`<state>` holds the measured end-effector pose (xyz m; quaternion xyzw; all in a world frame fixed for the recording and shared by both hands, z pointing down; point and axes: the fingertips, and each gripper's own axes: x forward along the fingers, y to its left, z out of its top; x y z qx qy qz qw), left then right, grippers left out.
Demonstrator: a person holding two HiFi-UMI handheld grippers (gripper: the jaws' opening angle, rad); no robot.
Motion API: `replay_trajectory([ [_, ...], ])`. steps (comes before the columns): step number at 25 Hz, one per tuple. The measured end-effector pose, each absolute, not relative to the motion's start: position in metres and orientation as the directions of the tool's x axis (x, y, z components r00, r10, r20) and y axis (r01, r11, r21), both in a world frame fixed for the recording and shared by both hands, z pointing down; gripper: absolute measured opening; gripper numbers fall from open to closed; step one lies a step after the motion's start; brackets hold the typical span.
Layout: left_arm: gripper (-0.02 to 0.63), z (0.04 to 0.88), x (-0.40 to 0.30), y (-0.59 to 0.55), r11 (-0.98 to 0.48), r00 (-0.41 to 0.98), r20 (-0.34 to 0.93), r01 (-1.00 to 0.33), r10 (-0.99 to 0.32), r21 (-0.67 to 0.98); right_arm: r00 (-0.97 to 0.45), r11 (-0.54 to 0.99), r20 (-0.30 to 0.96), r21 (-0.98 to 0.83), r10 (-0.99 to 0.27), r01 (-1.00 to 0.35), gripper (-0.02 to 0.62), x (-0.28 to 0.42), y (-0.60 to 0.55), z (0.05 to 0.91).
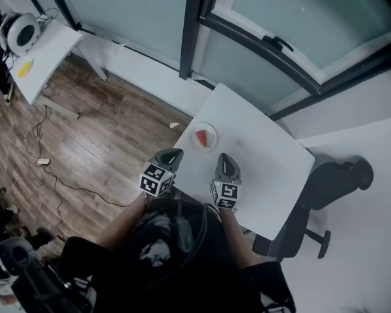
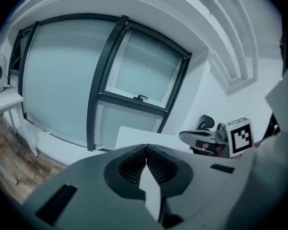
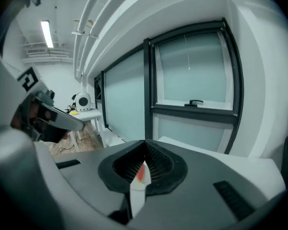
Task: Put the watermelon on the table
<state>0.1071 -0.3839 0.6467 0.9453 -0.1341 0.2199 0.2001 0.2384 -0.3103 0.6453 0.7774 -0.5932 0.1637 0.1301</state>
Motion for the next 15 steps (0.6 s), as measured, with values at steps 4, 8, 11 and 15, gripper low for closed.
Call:
replay_trajectory([
  [4,0.006,0.627,0.121,-0.372,-0.916,0.884,0.444,-0.29,-0.145,0.278,0.258,-0.269,0.346,0.017,-0.902,-0.963,0.011,0.231,-0.287,0.605],
  [8,0.006,0.62,0.128,-0.357,-0.939,0.885,0.446,-0.257,-0.134,0.228,0.27,-0.292,0.307,-0.027,-0.912,-0.956,0.011,0.233,-0.276,0.581],
  [11,0.006,0.621,0.129,-0.346,-0.942,0.881,0.458,-0.244,-0.117,0.23,0.264,-0.29,0.297,-0.047,-0.918,-0.956,0.011,0.234,-0.269,0.583],
  [15,0.006,0.622,0.125,-0.343,-0.944,0.877,0.465,-0.246,-0.119,0.221,0.225,-0.257,0.292,-0.074,-0.929,-0.964,0.011,0.225,-0.268,0.585],
])
